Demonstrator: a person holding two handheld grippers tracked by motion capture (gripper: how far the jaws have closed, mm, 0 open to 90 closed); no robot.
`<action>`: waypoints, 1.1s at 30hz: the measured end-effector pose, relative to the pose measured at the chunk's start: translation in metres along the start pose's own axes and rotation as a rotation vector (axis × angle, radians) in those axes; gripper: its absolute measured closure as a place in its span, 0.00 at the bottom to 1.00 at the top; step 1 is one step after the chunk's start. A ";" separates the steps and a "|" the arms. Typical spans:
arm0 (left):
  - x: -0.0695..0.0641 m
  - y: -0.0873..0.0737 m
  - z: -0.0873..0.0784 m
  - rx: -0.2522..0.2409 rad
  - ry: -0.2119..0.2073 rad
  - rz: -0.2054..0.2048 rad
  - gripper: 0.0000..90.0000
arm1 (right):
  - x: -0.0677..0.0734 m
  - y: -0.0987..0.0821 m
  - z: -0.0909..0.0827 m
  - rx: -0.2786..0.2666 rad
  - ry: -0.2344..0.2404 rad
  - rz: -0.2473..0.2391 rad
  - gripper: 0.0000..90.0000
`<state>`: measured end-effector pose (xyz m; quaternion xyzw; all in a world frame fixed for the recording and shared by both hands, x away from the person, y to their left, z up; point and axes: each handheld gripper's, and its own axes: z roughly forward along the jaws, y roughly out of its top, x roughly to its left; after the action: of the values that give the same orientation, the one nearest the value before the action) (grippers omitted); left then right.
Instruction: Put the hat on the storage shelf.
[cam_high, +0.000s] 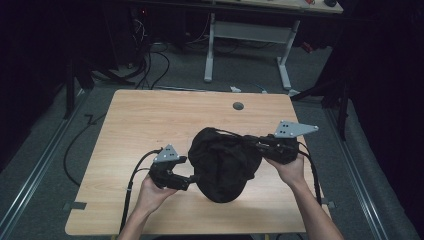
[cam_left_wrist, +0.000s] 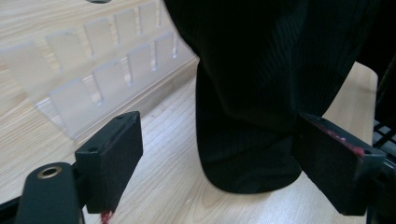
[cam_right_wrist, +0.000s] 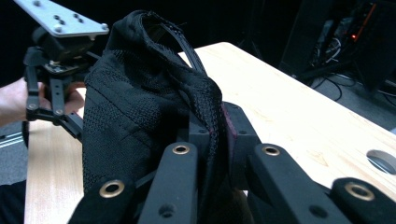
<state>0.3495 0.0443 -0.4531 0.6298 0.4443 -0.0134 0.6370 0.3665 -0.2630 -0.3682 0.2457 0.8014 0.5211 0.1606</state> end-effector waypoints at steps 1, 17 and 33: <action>0.000 0.001 0.001 0.005 -0.008 -0.003 0.19 | 0.000 0.001 0.001 -0.001 0.006 -0.002 0.93; -0.009 -0.002 0.001 0.055 -0.089 0.024 0.45 | 0.003 0.012 0.015 -0.033 0.045 -0.031 0.93; -0.016 -0.002 -0.014 0.115 -0.200 0.005 0.67 | -0.004 0.014 0.027 -0.040 0.016 -0.010 0.93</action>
<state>0.3308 0.0460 -0.4427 0.6620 0.3755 -0.1002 0.6409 0.3872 -0.2402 -0.3664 0.2340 0.7934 0.5382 0.1617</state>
